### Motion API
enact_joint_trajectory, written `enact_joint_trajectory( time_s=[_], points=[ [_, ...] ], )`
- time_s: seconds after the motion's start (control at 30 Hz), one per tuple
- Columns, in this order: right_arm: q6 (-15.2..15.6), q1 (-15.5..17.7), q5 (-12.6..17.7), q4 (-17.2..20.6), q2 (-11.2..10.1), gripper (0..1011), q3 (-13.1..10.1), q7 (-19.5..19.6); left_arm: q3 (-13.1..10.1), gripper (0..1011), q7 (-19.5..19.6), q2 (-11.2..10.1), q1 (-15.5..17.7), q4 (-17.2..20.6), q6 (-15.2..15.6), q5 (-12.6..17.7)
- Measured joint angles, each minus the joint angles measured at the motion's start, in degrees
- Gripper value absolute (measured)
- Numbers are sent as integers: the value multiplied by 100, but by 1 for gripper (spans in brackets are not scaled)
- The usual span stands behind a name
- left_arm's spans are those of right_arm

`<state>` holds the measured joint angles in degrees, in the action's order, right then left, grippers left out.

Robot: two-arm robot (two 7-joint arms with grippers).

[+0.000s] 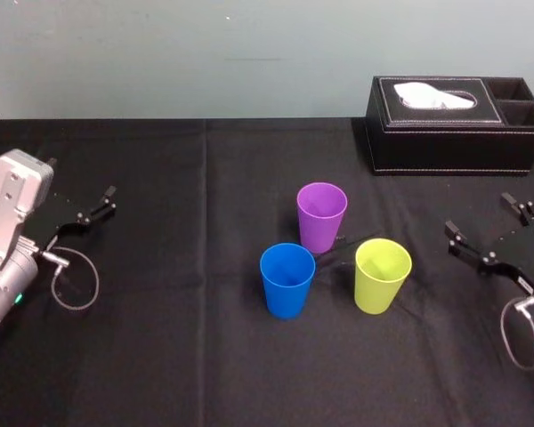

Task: Stack the three plastic cups sequentially using one hand.

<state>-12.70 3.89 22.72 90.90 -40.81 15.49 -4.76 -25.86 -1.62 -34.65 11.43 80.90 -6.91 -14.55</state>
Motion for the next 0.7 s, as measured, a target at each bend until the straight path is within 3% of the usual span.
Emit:
enact_joint_trajectory(
  time_s=[0.7],
  points=[
    [-194, 757, 732, 451, -615, 1000, -535, -1387, 0, 1011, 0, 0, 0, 0, 0, 0]
  ],
)
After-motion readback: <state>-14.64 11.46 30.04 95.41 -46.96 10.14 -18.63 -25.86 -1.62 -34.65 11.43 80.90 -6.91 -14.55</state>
